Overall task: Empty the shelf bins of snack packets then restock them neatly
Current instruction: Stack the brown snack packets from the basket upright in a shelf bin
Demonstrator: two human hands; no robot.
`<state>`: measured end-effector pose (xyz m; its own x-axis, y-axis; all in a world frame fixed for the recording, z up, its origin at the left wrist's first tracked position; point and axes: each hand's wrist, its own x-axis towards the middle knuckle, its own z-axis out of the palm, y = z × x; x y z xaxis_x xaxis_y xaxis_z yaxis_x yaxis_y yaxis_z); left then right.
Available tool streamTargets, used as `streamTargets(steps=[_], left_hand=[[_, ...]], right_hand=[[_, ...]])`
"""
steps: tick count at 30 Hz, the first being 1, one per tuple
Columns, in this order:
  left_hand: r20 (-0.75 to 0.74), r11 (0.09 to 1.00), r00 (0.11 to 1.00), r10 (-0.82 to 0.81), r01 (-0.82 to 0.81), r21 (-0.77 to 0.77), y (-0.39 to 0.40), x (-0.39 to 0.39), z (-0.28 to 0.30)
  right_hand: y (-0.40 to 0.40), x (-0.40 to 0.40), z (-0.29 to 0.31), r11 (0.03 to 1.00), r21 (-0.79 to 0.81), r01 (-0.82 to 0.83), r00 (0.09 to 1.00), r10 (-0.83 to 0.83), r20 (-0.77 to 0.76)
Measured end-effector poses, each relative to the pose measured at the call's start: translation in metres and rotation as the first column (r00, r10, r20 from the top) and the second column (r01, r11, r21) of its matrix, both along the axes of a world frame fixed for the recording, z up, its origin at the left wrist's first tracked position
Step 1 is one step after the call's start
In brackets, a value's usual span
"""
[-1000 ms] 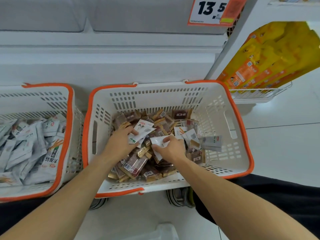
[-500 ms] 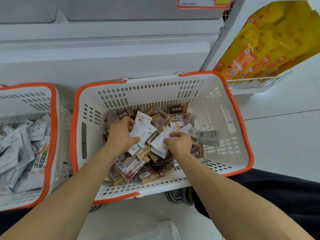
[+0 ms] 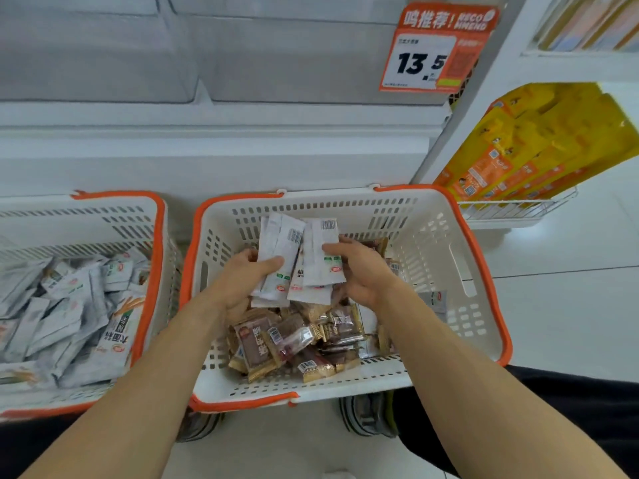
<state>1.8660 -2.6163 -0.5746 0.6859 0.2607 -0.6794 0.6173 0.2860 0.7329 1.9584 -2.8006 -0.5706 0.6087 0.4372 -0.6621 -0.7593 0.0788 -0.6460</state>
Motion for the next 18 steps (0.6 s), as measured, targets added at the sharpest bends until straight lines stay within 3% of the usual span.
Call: streamTargets(steps=[3,5,8,13,15,18], left_hand=[[0.112,0.98,0.984,0.141,-0.123,-0.155,0.007,-0.012,0.03],[0.17,0.988,0.973,0.156,-0.152,-0.039,0.02,-0.028,0.047],[0.152,0.956,0.981,0.122,-0.157,0.246,0.058,-0.061,0.065],[0.144,0.806,0.937,0.319,-0.348,0.478,0.128,-0.122,0.103],[0.119,0.74,0.935,0.333,-0.338,0.582,0.149,-0.14,0.109],[-0.055,0.776,0.956,0.287,-0.199,0.599,0.164,-0.157,0.097]], right_hand=[[0.045,-0.018,0.016,0.998,-0.025,-0.063,0.99,0.066,0.127],[0.081,-0.035,0.026,0.98,-0.137,-0.146,0.939,0.181,0.294],[0.128,-0.064,0.048,0.891,-0.305,-0.335,0.747,0.449,0.49],[0.178,-0.104,0.077,0.693,-0.358,-0.625,0.501,0.708,0.498],[0.18,-0.105,0.081,0.621,-0.454,-0.639,0.399,0.772,0.494],[0.167,-0.093,0.08,0.623,-0.488,-0.611,0.367,0.769,0.523]])
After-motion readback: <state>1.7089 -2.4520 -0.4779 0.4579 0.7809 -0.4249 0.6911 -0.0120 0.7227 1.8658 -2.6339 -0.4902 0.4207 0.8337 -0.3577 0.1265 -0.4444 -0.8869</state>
